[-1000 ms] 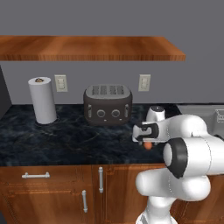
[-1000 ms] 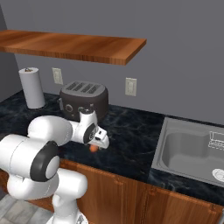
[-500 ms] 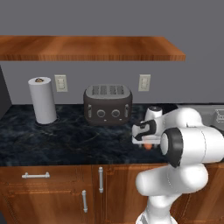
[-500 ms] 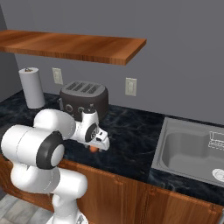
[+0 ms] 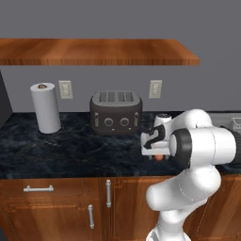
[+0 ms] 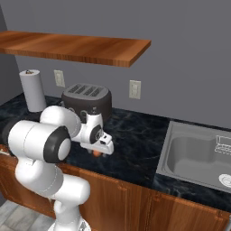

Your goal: Gather the eggs and milk located in the vicinity of the sink area and place them right next to the bowl.

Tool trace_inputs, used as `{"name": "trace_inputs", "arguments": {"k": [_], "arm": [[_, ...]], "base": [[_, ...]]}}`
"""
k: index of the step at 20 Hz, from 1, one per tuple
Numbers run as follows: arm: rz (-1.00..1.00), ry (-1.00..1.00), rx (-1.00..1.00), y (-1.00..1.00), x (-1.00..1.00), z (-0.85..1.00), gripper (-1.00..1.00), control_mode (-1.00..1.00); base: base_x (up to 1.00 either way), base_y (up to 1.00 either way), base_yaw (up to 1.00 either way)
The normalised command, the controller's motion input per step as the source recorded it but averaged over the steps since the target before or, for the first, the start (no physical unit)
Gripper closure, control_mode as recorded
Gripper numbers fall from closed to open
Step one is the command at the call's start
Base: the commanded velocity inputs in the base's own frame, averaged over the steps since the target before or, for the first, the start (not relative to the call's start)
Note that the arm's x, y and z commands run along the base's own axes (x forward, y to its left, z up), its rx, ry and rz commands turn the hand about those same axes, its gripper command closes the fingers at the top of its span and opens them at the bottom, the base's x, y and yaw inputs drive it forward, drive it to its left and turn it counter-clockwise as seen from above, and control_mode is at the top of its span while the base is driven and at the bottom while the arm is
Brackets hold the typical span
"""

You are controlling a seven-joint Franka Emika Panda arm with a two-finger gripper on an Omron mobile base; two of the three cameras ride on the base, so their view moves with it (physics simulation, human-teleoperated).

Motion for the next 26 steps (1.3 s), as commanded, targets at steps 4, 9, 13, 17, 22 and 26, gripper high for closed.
{"name": "trace_inputs", "arguments": {"k": [4,9,13,17,22,26], "arm": [[0.00,0.03,-0.02,0.00,0.01,-0.19,-1.00,-1.00],[0.00,0.06,-0.02,0.00,0.00,-0.20,1.00,-1.00],[0.00,0.08,0.00,0.00,-0.07,-0.34,1.00,-1.00],[0.00,0.06,0.00,0.00,-0.11,-0.37,1.00,-1.00],[0.00,-0.03,0.00,0.00,-0.38,-0.06,1.00,-1.00],[0.00,-0.27,0.00,0.01,-0.54,0.15,1.00,-1.00]], "base": [[0.00,0.00,0.00],[0.00,0.00,0.00],[0.00,0.00,0.00],[0.00,0.00,0.00],[0.00,0.00,0.00],[0.00,0.00,0.00]]}}
